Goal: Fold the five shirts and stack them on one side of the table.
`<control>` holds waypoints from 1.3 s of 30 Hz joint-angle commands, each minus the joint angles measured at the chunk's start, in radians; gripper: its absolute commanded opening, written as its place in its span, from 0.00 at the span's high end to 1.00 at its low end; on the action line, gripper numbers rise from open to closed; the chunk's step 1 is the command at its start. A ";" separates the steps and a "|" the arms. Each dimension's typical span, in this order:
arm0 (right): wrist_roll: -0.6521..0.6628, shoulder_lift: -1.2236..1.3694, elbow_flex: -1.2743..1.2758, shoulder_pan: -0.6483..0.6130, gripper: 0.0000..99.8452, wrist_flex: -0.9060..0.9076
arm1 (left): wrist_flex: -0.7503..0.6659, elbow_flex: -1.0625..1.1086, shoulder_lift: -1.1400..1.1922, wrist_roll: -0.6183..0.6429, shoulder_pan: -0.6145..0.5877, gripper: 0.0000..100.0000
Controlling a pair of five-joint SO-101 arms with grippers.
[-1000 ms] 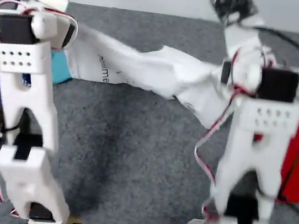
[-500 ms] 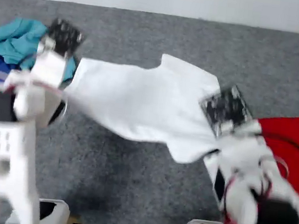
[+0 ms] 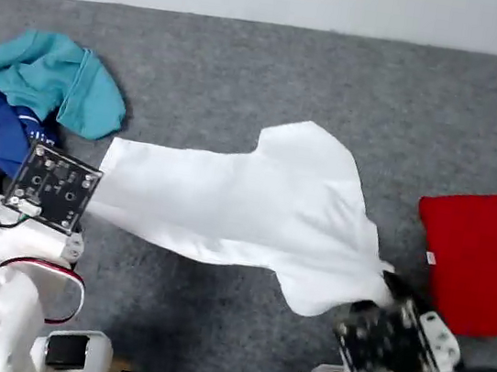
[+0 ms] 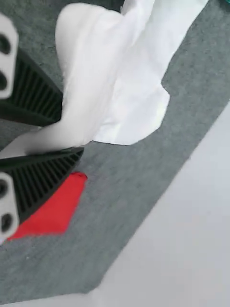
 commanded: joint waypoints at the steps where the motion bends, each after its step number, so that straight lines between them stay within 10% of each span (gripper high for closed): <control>1: 0.017 -0.041 -0.008 0.002 0.99 0.042 | 0.021 -0.002 -0.063 -0.009 -0.035 0.99; 21: 0.034 -0.028 0.051 -0.058 0.99 0.024 | 0.017 0.127 -0.187 -0.011 -0.037 0.99; 39: 0.258 0.415 0.397 -0.225 0.99 -0.591 | -0.278 0.460 0.097 -0.129 -0.041 0.99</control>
